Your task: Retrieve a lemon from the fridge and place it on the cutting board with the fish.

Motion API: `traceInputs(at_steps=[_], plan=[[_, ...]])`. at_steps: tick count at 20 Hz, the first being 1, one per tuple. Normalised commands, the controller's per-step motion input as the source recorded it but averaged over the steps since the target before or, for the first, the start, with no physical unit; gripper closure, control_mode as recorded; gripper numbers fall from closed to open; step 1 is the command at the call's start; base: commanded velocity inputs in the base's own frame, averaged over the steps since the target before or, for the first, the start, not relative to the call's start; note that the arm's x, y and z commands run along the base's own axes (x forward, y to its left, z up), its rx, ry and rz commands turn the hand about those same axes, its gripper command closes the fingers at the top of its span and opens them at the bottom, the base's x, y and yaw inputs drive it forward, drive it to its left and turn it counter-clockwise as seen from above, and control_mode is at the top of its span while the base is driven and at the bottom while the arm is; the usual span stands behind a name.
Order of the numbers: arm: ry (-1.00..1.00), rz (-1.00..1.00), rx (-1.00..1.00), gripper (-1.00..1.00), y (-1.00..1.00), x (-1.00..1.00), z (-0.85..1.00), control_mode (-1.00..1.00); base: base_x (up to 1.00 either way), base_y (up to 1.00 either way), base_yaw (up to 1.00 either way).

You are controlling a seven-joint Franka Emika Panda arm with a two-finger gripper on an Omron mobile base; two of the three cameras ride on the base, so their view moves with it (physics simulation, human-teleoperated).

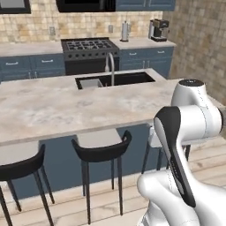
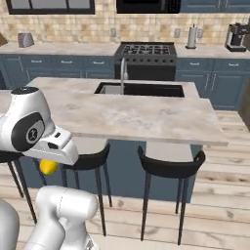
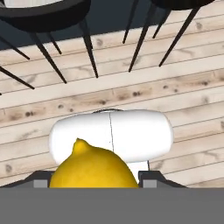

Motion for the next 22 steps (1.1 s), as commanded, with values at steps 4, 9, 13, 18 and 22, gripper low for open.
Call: traceInputs(at_steps=[4,9,13,18,22], plan=[[0.0,0.0,0.0,1.0,0.0,0.0,0.0,1.0,0.63,-1.0,0.0],[0.0,0.0,0.0,1.0,0.0,0.0,0.0,1.0,0.7,-1.0,0.0],[0.0,0.0,0.0,1.0,0.0,0.0,0.0,1.0,0.7,-1.0,0.0],[0.0,0.0,0.0,1.0,0.0,0.0,0.0,1.0,0.4,-1.0,0.0],[0.0,0.0,0.0,1.0,0.0,0.0,0.0,1.0,0.29,-1.0,0.0]])
